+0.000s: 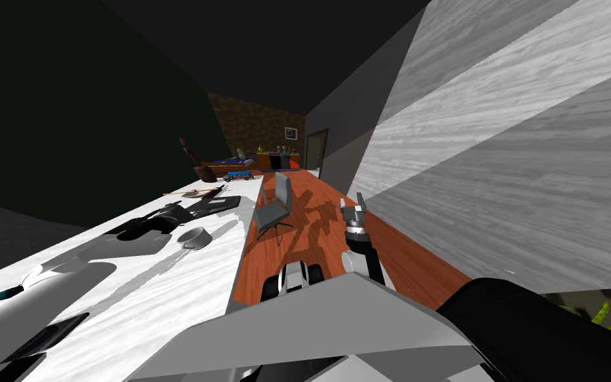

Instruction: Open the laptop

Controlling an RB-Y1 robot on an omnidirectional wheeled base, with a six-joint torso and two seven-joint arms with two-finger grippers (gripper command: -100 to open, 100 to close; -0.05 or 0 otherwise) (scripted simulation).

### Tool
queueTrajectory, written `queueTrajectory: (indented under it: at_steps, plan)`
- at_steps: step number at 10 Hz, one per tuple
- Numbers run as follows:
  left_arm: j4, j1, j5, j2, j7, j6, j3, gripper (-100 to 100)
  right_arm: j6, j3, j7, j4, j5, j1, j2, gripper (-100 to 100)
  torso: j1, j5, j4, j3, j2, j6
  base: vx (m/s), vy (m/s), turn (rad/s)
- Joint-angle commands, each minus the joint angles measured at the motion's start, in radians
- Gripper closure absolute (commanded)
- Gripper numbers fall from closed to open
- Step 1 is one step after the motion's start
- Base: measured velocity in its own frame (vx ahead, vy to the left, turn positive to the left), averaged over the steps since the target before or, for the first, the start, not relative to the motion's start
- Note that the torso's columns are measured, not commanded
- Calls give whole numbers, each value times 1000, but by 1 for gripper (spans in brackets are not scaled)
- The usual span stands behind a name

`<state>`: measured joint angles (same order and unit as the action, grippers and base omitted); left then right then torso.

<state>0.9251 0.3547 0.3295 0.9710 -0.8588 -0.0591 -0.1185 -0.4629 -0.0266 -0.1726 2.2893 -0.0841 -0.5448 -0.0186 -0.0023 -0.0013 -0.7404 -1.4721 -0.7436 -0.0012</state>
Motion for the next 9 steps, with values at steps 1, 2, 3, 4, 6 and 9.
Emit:
queueTrajectory:
  at_steps: [1,2,3,4,6,9]
  plan:
    - [-2,4,2,-1,4,-15,-1,-100,0,0,0,0,0,0,0,0,1,1,3,-5,9,1,6,-4,28]
    - [-2,4,2,-1,4,-15,-1,-100,0,0,0,0,0,0,0,0,2,1,5,-9,14,1,8,-4,25]
    - [4,54,52,-19,55,-65,-6,-100,0,0,0,0,0,-1,0,0,3,2,5,-8,12,2,-140,52,-334]
    - [4,56,53,-19,68,-79,-6,-100,0,0,0,0,0,0,0,0,4,2,2,-2,2,4,-156,44,-273]
    - [4,56,53,-19,68,-105,-6,-100,0,0,0,0,0,0,0,0,1,1,2,-3,4,-1,-47,-5,29]
    - [4,56,53,-19,68,-105,-6,-100,0,0,0,0,0,-1,0,0,2,1,3,-6,9,1,-1,-2,10]
